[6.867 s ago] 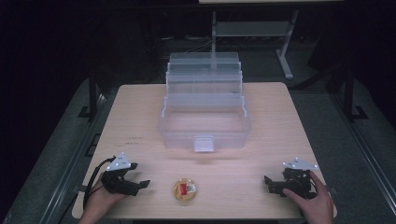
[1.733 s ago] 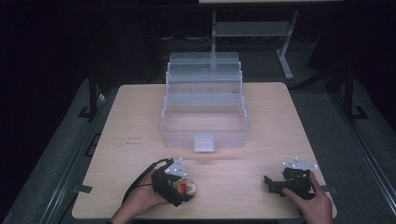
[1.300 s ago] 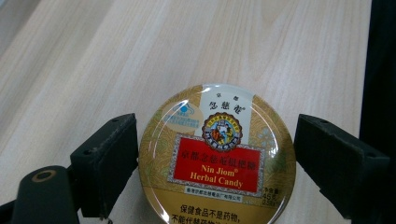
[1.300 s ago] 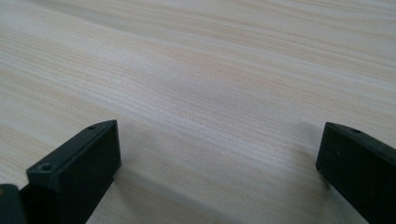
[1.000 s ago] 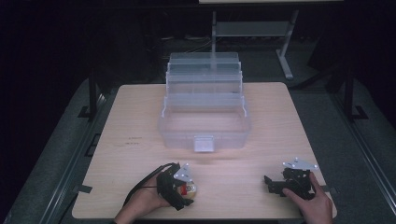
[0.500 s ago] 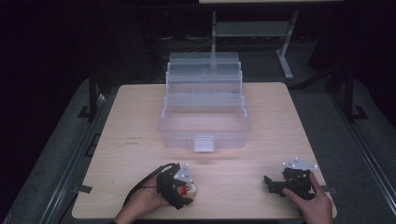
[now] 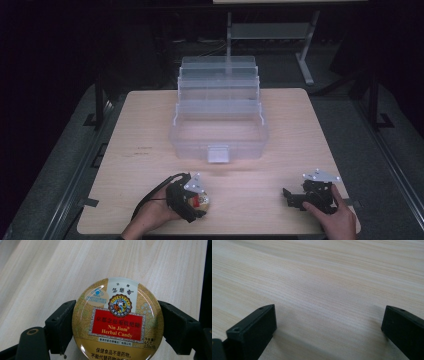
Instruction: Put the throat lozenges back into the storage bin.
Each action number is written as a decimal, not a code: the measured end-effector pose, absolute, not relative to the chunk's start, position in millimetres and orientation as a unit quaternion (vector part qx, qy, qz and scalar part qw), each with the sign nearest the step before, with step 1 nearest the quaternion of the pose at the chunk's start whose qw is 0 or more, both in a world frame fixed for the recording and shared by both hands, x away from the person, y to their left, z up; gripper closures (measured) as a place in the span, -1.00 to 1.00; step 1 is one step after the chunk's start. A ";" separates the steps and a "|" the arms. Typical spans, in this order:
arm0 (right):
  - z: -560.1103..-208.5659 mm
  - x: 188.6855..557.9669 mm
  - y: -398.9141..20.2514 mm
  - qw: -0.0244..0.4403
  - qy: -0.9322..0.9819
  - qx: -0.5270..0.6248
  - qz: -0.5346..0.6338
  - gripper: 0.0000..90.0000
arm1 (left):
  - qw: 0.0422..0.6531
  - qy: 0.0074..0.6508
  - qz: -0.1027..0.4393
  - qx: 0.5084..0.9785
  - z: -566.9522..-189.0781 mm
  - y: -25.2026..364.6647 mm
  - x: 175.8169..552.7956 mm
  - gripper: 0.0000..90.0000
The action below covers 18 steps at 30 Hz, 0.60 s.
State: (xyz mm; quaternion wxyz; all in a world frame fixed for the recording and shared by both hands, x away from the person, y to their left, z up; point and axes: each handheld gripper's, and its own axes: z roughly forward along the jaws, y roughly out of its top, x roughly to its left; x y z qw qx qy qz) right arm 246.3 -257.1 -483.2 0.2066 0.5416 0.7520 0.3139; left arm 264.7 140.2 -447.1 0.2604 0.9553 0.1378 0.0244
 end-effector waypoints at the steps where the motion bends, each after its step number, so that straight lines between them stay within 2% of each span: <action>1: -483.2 246.3 -257.1 0.206 0.752 0.542 0.314 -1.00 | 0.260 0.138 0.025 0.955 -446.1 140.8 265.0 -0.56; 18: -483.2 246.3 -257.1 0.206 0.752 0.542 0.314 -1.00 | 0.269 0.155 0.028 0.950 -431.2 152.6 272.0 -0.56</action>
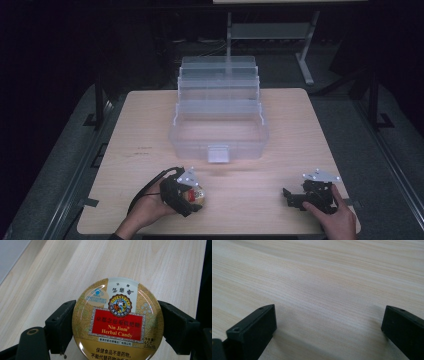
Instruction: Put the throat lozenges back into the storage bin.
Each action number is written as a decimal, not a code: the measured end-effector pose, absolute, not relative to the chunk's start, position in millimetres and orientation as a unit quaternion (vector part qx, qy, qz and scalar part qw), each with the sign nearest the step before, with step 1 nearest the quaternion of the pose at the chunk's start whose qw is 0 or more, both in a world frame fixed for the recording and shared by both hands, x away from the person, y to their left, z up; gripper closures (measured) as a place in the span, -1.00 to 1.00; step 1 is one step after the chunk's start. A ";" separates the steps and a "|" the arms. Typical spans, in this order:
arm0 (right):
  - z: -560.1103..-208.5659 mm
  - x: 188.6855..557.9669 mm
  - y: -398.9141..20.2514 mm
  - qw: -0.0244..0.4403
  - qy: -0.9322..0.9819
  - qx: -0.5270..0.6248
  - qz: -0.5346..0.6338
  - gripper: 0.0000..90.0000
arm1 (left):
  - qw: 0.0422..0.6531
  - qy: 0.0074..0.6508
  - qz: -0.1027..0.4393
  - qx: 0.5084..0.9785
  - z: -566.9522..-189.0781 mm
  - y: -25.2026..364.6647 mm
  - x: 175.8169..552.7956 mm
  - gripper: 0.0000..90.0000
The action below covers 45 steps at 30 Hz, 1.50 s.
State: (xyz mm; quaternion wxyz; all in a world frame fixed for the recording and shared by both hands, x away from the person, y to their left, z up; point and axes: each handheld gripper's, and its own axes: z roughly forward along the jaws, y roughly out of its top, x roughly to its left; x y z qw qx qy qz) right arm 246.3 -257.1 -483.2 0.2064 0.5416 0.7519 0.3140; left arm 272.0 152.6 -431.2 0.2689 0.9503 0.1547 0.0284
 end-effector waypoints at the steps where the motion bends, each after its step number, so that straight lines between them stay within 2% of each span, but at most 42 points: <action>1: -483.2 246.3 -257.1 0.207 0.752 0.542 0.314 -1.00 | 0.269 0.154 0.030 0.950 -430.6 153.0 272.5 -0.56; 45: -483.2 246.3 -257.1 0.207 0.752 0.542 0.314 -1.00 | 0.272 0.172 0.038 0.946 -395.4 171.6 294.2 -0.56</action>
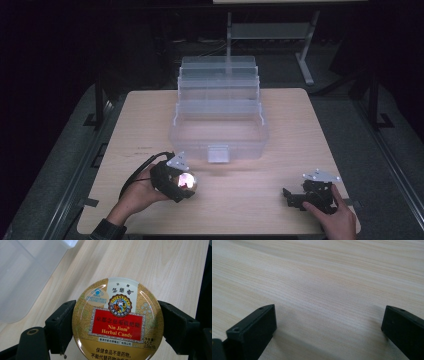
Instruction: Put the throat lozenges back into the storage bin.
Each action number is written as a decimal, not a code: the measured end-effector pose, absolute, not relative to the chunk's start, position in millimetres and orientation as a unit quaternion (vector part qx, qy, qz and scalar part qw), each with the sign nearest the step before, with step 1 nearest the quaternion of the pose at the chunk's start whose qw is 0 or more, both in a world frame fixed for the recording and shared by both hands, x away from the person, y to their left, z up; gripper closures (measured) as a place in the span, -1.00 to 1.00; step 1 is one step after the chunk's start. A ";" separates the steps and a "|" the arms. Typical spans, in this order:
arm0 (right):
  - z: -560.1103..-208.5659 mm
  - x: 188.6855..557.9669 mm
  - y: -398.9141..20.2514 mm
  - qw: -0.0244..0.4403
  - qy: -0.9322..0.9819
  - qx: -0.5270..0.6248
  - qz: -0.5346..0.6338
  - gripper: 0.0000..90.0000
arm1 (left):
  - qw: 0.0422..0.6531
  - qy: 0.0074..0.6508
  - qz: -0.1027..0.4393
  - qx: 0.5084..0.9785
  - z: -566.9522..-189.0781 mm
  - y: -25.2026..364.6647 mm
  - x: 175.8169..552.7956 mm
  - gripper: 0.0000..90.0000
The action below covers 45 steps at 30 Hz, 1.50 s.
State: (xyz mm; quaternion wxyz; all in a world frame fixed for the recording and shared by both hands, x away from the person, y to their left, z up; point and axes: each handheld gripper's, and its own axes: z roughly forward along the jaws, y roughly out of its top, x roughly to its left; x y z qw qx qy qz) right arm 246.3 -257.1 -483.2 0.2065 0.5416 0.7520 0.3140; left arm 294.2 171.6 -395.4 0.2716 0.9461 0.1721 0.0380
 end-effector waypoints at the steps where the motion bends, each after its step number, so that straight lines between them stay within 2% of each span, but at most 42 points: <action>1: -483.2 246.3 -257.1 0.207 0.752 0.542 0.314 -1.00 | 0.272 0.172 0.039 0.946 -394.9 171.7 294.6 -0.56; 45: -483.1 246.3 -257.1 0.206 0.752 0.542 0.314 -1.00 | 0.280 0.180 0.038 0.942 -358.6 173.3 321.6 -0.56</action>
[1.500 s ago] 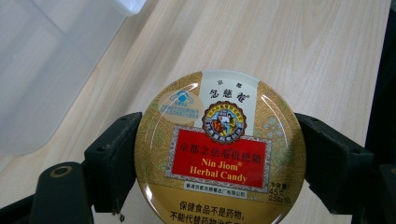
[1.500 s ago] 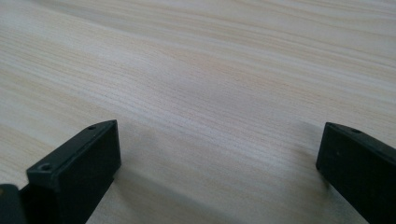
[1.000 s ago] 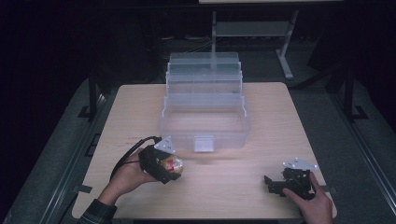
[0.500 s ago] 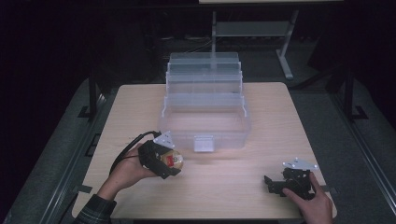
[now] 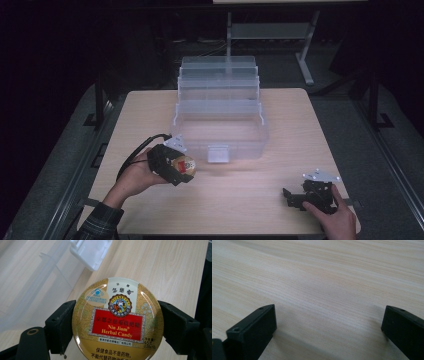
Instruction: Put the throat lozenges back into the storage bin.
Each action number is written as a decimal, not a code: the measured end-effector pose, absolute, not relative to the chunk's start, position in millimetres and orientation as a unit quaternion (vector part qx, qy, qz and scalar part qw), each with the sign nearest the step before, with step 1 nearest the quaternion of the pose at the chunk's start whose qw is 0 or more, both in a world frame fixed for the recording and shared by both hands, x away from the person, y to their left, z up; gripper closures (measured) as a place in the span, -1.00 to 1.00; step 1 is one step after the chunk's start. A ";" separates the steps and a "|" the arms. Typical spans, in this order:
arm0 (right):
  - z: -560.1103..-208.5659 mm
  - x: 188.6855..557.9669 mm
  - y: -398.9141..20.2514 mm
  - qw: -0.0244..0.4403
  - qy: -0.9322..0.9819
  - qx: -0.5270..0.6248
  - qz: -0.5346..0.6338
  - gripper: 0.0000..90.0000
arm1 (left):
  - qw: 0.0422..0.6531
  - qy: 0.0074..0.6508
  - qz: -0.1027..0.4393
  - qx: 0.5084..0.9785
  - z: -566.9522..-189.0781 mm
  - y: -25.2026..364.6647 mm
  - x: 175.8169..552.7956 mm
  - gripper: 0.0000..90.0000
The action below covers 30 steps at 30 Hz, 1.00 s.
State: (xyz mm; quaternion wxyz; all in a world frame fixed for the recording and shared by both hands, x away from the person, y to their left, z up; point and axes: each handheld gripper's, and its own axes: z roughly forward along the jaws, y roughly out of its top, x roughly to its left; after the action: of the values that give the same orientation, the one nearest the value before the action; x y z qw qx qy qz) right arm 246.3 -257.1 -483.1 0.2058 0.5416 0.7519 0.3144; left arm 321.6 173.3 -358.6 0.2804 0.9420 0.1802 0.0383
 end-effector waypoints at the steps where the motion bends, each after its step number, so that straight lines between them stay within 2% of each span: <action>1: -483.1 246.2 -257.0 0.206 0.752 0.542 0.315 -1.00 | 0.279 0.178 0.038 0.943 -357.6 173.4 322.4 -0.56; 30: -483.1 246.3 -257.2 0.206 0.752 0.541 0.314 -1.00 | 0.285 0.187 0.046 0.939 -335.0 175.0 347.7 -0.56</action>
State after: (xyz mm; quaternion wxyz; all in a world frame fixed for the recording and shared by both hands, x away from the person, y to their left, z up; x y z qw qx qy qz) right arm 246.3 -257.2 -483.1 0.2063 0.5413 0.7521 0.3143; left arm 347.7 175.0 -335.0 0.2855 0.9389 0.1865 0.0464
